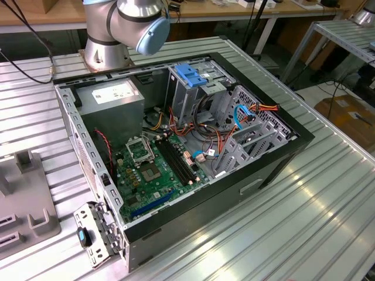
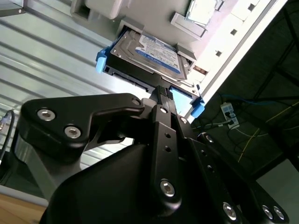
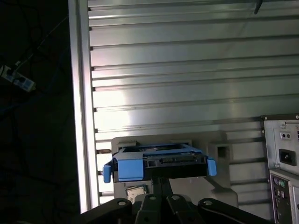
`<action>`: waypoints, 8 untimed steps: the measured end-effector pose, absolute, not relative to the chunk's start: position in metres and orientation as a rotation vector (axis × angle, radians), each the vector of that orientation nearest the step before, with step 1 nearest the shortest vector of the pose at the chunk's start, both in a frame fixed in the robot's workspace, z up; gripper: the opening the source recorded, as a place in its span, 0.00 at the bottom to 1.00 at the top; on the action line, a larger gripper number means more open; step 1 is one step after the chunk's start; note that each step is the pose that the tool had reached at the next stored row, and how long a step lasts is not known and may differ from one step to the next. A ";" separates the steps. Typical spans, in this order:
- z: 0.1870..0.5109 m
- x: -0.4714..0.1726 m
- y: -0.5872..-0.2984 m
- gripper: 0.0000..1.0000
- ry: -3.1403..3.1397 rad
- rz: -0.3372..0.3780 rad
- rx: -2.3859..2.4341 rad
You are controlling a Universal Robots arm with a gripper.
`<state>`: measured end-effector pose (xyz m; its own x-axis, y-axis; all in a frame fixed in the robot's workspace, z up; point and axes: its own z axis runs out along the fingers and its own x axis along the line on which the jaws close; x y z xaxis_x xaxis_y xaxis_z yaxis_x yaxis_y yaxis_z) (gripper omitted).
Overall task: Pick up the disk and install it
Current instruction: 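Reach for the disk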
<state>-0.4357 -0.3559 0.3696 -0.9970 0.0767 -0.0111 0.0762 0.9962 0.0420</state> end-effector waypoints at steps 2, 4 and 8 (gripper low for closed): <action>0.369 -0.435 -0.356 0.11 3.149 0.064 0.121; 0.369 -0.435 -0.356 0.11 3.150 0.063 0.122; 0.367 -0.434 -0.356 0.11 3.152 0.063 0.075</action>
<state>-0.4340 -0.3557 0.3666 -0.9988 0.0472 0.0127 0.0477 0.9981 0.0394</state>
